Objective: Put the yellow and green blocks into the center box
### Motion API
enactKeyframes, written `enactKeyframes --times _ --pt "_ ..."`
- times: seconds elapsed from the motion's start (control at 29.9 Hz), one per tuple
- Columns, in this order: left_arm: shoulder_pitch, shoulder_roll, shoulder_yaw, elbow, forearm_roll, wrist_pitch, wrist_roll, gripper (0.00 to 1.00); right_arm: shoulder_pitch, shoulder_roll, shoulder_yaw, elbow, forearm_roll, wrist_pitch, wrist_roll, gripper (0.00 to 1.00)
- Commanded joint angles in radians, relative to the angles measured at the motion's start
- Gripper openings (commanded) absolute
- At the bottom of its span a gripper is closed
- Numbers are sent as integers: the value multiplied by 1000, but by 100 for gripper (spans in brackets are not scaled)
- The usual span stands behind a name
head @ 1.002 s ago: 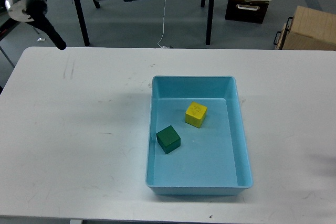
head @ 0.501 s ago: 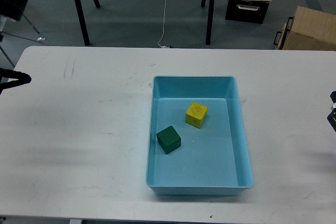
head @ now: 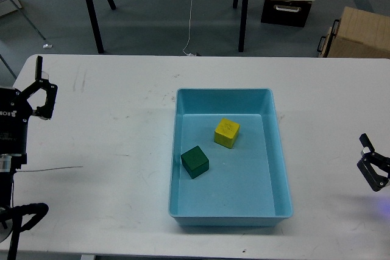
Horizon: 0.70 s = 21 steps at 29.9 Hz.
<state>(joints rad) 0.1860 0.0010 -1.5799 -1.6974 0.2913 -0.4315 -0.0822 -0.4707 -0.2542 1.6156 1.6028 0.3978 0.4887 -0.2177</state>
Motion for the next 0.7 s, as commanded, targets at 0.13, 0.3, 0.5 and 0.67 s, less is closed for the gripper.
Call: enactKeyframes --times 0.13,0.3,0.5,0.67 --pt "196 -1 92 -33 -237 34 15 100 -48 21 1 29 -11 0 0 100" --pt "237 -1 182 -38 -256 28 10 100 -48 21 13 29 -11 0 1 100" --pt "234 -1 193 -48 -258 27 5 100 -58 24 21 39 -10 0 4 100" --pt "234 -1 193 -47 -259 13 5 100 -66 24 36 39 -11 0 4 100"
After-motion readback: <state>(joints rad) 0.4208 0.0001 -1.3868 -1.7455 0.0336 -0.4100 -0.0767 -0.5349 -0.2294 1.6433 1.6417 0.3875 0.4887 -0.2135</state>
